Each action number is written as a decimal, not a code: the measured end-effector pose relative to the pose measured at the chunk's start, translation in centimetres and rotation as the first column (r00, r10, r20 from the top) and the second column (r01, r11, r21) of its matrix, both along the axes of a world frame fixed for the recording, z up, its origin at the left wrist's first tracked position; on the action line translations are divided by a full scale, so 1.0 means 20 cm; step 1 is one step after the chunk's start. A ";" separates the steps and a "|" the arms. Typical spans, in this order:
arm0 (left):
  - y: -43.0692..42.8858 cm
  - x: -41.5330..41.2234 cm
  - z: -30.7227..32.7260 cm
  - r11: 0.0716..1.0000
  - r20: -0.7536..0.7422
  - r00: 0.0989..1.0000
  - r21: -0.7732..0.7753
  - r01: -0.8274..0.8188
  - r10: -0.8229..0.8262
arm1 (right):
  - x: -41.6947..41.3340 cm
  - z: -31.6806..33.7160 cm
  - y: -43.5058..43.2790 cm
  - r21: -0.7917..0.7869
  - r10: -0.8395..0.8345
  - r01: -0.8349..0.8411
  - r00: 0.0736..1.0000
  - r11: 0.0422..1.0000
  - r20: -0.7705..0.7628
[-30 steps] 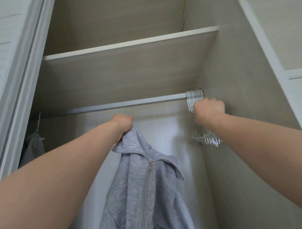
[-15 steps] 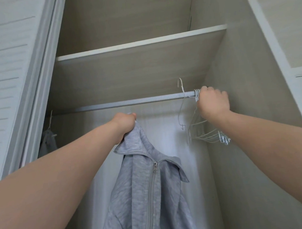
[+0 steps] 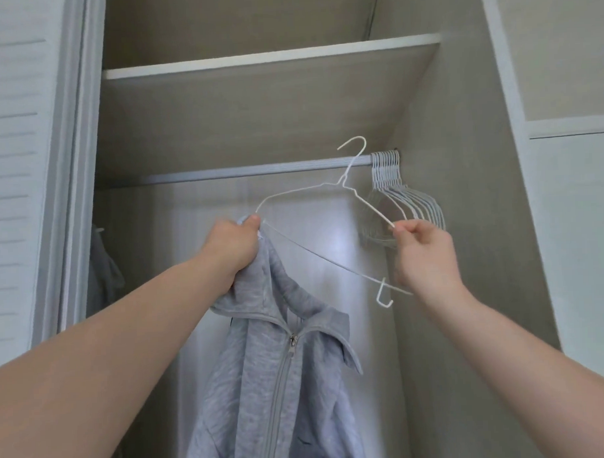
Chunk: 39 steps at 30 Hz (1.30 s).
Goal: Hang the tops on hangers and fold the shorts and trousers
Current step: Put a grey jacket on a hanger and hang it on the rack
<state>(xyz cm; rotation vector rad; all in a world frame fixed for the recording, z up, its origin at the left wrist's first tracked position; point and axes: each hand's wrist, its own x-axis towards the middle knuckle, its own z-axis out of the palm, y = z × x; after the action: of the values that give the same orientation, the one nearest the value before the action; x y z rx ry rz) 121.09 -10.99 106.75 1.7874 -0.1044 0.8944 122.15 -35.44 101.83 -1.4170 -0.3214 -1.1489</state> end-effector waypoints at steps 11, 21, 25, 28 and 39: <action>-0.23 -0.64 -0.10 0.998 -0.033 0.999 -0.061 -0.036 0.034 | -0.69 -0.38 -0.20 0.072 0.036 -0.045 0.992 0.996 0.124; -0.67 -1.39 -0.39 0.984 -0.130 0.987 -0.139 -0.116 0.098 | -1.48 -0.73 -0.82 0.151 0.281 -0.289 0.957 0.945 0.071; -0.81 -1.68 -0.62 0.970 -0.229 0.965 -0.174 -0.172 0.130 | -1.72 -0.90 -1.01 0.069 0.496 -0.495 0.833 0.866 -0.246; -0.87 -1.85 -0.76 0.965 -0.318 0.939 -0.171 -0.197 0.135 | -1.78 -0.95 -1.12 0.192 0.597 -0.572 0.699 0.797 -0.394; -1.07 -2.21 -1.31 0.937 -0.571 0.815 -0.330 -0.113 -0.103 | -2.29 -1.47 -1.45 0.160 0.626 -0.648 0.597 0.745 -0.502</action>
<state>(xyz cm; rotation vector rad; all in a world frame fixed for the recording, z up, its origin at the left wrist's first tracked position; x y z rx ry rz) 76.82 -32.34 80.59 1.6408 0.4360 0.3006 76.43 -64.52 72.51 -1.4128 -0.4117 -0.1292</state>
